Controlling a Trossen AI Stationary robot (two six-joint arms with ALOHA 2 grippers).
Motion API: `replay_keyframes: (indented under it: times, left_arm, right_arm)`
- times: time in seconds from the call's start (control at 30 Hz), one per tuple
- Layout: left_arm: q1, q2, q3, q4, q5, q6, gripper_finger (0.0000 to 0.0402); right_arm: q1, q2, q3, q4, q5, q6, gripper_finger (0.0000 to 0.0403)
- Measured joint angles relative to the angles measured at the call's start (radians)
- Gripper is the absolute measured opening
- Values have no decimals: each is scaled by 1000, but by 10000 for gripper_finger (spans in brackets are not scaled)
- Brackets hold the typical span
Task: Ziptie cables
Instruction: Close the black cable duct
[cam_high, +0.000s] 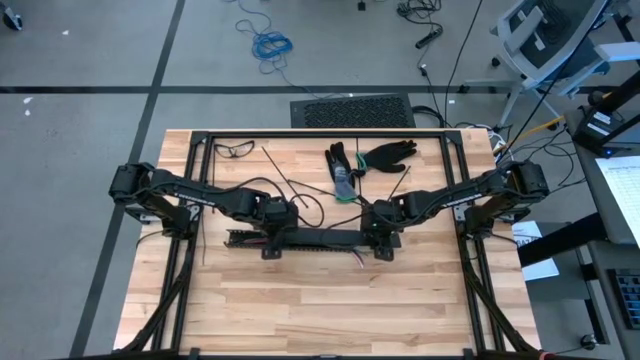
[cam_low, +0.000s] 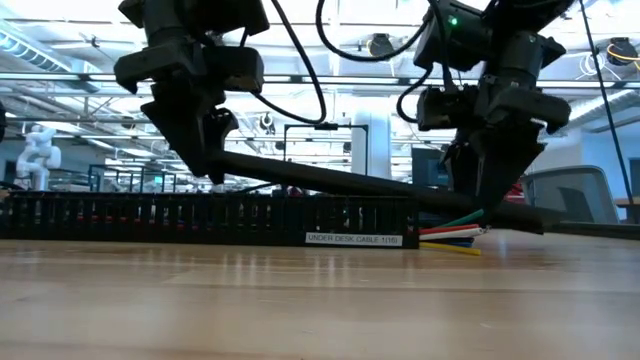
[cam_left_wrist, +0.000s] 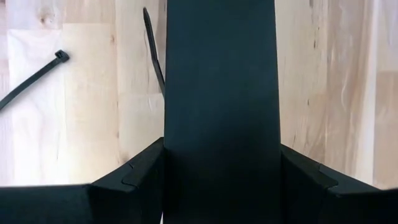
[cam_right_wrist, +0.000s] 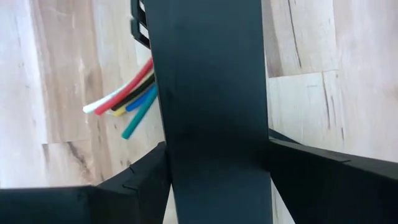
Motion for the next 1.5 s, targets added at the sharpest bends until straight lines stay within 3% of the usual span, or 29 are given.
replay_keyframes:
  times: [0.37,0.83,1.5]
  left_arm:
    - [-8,-6,-1,-55,5,19,229]
    - [-72,-6,-41,-58,-56,1,229]
    - [-80,-6,-42,-99,-120,15,228]
  right_arm:
    - [36,0,149,-146,14,32,231]
    - [110,0,155,-99,113,158,229]
    - [108,0,154,-61,146,184,211]
